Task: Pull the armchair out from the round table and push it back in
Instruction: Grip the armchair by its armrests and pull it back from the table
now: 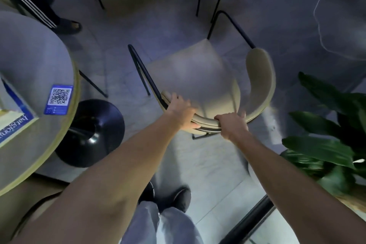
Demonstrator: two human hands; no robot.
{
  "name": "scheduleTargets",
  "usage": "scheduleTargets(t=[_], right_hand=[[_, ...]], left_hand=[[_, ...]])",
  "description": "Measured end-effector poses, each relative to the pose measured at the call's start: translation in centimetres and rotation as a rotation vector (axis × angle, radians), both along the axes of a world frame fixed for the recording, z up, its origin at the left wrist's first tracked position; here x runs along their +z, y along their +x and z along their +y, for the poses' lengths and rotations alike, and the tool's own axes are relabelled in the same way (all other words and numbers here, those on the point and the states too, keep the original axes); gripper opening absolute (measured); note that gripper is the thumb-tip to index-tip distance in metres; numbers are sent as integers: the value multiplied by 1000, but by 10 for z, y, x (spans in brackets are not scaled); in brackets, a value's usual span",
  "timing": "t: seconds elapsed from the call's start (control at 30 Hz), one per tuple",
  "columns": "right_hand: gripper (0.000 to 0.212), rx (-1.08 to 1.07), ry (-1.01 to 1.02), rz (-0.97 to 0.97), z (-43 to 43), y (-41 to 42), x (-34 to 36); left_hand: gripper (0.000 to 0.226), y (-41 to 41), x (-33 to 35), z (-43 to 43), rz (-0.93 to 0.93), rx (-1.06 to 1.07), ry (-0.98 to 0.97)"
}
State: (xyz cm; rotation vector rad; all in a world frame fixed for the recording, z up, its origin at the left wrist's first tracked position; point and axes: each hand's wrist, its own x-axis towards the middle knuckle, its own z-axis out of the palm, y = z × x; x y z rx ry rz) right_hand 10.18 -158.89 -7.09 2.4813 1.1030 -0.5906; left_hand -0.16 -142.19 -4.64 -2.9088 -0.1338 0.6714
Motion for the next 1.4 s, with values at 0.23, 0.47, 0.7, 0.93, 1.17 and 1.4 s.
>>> scheduleTargets(t=[0.23, 0.47, 0.7, 0.93, 1.17, 1.4], right_hand=[[50, 24, 91, 36, -2, 4, 5], [40, 108, 144, 18, 13, 14, 13], [41, 305, 132, -11, 39, 44, 3], [40, 445, 108, -11, 100, 85, 9], [45, 594, 64, -19, 161, 148, 16], [50, 704, 53, -19, 209, 206, 22]], left_hand=[[74, -1, -1, 0, -59, -48, 36], [75, 4, 0, 20, -74, -61, 62], [70, 6, -4, 24, -64, 100, 67], [65, 29, -4, 62, -56, 302, 45], [60, 78, 6, 99, -25, 470, -10], [47, 133, 16, 128, 18, 621, -118]])
